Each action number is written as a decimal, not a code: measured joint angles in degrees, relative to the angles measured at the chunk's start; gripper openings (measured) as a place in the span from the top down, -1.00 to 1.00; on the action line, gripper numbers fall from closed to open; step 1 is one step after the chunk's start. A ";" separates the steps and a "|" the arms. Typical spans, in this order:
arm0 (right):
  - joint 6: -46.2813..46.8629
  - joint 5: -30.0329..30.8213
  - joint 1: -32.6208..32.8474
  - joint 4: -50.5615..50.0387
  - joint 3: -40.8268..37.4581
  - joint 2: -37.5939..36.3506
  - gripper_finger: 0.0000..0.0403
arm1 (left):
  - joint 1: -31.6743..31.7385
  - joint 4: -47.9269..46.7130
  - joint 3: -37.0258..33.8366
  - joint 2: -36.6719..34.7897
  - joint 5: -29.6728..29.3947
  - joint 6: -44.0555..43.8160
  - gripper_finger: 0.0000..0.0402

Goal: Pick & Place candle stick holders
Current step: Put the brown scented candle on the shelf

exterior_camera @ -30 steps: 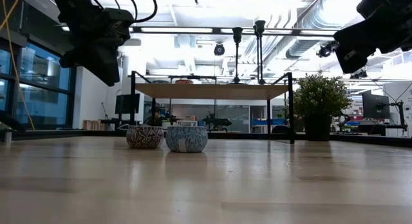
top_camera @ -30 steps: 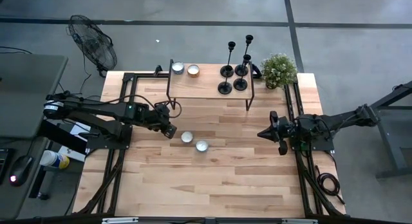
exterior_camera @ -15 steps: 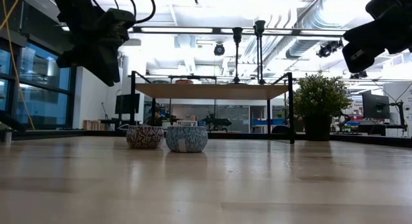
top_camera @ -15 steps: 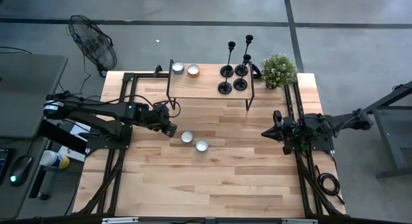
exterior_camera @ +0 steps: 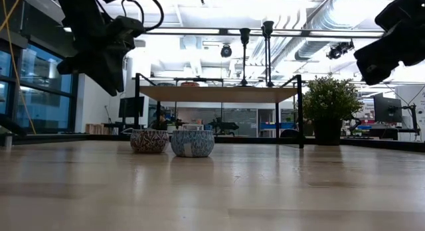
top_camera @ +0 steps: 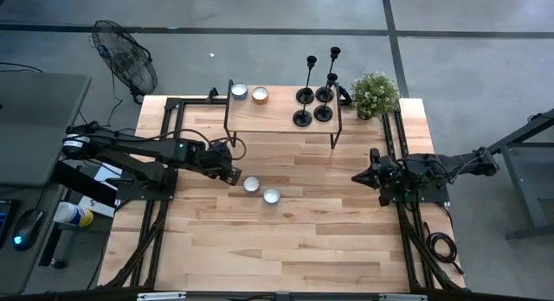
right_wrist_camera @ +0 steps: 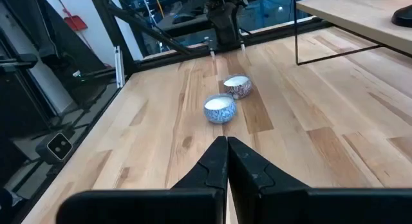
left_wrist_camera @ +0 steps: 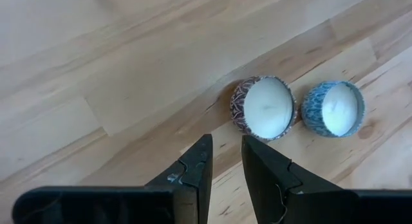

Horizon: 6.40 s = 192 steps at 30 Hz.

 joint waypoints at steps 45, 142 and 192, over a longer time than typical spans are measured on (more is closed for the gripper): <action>-2.56 -0.38 0.00 0.43 0.07 0.90 1.00 | 6.01 -1.33 13.64 24.04 10.78 2.19 0.60; -2.58 -0.40 0.02 0.42 0.02 0.90 1.00 | 32.79 -39.43 57.20 28.98 2.80 29.96 1.00; -2.55 -0.40 0.01 0.42 0.02 0.90 1.00 | 36.65 -39.25 57.13 36.68 -0.09 36.36 0.99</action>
